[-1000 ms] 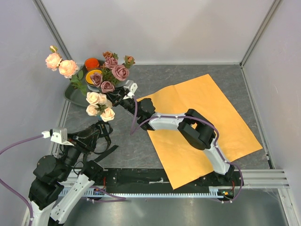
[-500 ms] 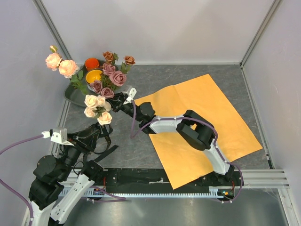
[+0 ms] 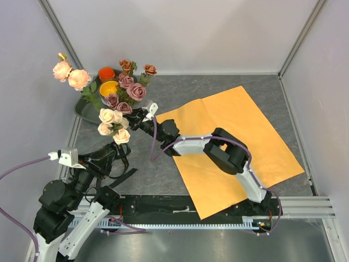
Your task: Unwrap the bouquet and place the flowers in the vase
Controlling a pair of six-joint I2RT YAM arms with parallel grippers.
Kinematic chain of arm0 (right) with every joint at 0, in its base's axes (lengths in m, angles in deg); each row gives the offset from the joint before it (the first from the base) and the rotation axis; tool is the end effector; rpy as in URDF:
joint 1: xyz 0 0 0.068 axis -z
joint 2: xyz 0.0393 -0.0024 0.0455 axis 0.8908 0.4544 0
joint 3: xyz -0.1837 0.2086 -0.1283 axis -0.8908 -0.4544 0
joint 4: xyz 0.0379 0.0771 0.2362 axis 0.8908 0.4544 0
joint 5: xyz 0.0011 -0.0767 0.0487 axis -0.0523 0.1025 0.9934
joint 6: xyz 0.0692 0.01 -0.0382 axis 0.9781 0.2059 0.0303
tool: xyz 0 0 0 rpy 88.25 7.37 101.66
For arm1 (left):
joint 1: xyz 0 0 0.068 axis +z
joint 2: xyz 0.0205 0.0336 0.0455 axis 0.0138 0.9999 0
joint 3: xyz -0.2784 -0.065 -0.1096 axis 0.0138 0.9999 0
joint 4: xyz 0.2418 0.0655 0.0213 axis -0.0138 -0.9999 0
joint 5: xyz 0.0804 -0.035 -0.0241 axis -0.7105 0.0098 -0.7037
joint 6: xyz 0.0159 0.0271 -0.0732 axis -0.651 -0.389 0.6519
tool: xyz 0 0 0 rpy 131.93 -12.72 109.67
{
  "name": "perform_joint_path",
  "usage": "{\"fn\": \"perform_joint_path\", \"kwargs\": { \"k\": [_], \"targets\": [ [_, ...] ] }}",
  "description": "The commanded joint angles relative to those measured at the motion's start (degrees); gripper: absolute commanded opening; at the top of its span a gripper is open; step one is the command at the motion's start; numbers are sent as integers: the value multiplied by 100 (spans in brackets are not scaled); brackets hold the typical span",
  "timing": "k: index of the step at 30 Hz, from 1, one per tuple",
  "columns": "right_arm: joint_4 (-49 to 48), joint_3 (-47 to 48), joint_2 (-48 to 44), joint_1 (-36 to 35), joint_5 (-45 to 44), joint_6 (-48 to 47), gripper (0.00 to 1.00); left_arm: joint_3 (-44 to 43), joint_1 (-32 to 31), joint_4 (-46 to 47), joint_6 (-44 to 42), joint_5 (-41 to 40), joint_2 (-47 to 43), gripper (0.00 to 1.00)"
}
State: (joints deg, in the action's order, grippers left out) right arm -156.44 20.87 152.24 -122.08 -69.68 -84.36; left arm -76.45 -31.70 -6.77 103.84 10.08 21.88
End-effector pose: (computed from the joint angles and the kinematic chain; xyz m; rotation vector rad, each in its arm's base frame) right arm 0.2674 0.4587 0.3096 -0.5664 0.9142 1.0551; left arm -0.0044 0.0216 0.3300 -0.0045 1.5521 -0.5346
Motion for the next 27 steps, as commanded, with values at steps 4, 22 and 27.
{"fn": "perform_joint_path", "kwargs": {
  "k": [4, 22, 27],
  "targets": [
    [-1566, 282, 331, -56, -113, -43, 0, 3, 41, 211, -31, 36, -585, 54],
    [-1039, 669, 736, -118, -183, -86, 5, 21, 59, 220, -31, 36, -585, 54],
    [-1003, 599, 727, -127, -253, -122, 8, 12, 59, 220, -31, 36, -585, 54]
  ]
}}
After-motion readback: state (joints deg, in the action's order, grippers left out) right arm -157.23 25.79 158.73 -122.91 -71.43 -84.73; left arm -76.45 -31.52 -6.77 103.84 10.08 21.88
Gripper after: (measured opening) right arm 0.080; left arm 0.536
